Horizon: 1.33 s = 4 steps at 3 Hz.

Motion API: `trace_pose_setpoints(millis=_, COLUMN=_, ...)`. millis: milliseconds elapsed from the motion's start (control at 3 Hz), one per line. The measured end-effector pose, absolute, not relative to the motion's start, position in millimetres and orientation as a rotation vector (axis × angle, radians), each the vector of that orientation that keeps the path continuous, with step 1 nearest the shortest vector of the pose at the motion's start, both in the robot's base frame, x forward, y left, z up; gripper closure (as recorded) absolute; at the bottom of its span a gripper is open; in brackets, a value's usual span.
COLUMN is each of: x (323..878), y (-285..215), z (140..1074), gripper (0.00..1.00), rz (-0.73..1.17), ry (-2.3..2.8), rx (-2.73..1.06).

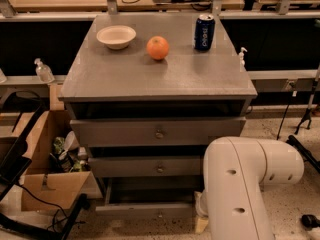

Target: Open bottom drawer

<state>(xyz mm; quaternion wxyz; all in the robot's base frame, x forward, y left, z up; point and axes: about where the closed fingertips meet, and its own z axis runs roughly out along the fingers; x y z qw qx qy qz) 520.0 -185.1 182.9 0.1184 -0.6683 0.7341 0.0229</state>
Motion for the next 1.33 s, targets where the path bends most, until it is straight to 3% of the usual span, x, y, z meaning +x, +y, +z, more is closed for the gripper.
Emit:
trace_pose_setpoints(millis=333, x=520, y=-185, z=182, gripper=0.04, rz=0.068, ry=2.147, rx=-1.955)
trace_pose_setpoints(millis=1333, x=482, y=-195, z=176, gripper=0.73, rz=0.077, ry=2.236, rx=-1.968)
